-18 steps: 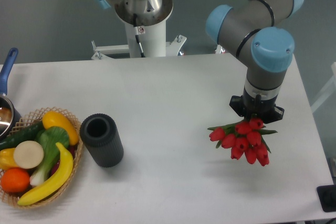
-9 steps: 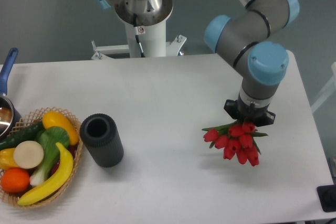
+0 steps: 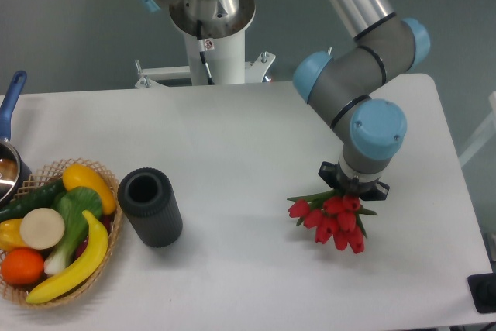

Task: Place the flowers on the table
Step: 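Move the gripper holding the red tulips down toward the table surface, then open the gripper to release the tulips and lift it away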

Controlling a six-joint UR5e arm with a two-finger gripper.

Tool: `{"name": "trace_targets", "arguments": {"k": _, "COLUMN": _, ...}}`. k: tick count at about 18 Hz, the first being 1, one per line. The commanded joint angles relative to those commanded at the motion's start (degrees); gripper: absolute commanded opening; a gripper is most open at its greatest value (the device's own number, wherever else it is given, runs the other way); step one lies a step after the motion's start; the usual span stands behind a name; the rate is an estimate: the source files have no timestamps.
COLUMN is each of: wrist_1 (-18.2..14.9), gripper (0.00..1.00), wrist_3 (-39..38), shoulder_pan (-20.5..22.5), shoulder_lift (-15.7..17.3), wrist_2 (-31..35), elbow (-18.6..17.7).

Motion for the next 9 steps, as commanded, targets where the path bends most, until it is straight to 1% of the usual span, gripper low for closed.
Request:
{"name": "trace_targets", "arguments": {"k": 2, "wrist_1": 0.3, "gripper": 0.37, "wrist_3": 0.1, "shoulder_pan": -0.1, "shoulder_lift": -0.7, "wrist_2": 0.0, "elbow": -0.1}}
{"name": "trace_targets", "arguments": {"k": 4, "wrist_1": 1.5, "gripper": 0.48, "wrist_3": 0.2, "shoulder_pan": -0.3, "shoulder_lift": -1.1, "wrist_2": 0.0, "elbow": -0.3}}
{"name": "trace_targets", "arguments": {"k": 5, "wrist_1": 2.5, "gripper": 0.5, "wrist_3": 0.0, "shoulder_pan": -0.5, "shoulder_lift": -1.1, "wrist_2": 0.0, "elbow": -0.6}}
{"name": "trace_targets", "arguments": {"k": 9, "wrist_1": 9.0, "gripper": 0.65, "wrist_3": -0.1, "shoulder_pan": -0.6, "shoulder_lift": -0.6, "wrist_2": 0.1, "elbow": -3.7}}
